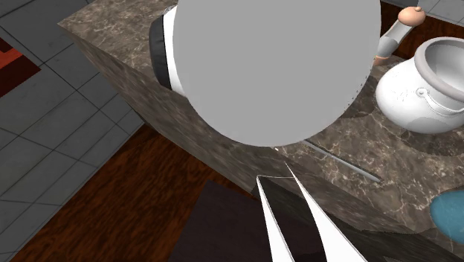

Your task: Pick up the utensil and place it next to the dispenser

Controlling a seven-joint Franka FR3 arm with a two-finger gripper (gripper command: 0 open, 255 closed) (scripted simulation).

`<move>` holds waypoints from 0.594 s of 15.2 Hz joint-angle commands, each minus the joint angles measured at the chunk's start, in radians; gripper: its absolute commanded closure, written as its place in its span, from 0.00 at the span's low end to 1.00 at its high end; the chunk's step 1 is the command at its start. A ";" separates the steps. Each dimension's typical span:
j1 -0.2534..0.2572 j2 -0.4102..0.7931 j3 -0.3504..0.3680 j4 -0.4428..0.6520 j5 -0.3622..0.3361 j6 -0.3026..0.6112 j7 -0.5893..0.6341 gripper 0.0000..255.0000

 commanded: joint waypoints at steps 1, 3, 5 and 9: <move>-0.004 -0.006 -0.004 0.006 0.000 -0.014 -0.001 1.00; -0.005 -0.022 -0.003 0.015 0.002 -0.040 -0.002 1.00; -0.005 -0.037 -0.003 0.026 0.004 -0.065 -0.002 1.00; -0.006 -0.065 -0.003 0.049 0.008 -0.116 -0.003 1.00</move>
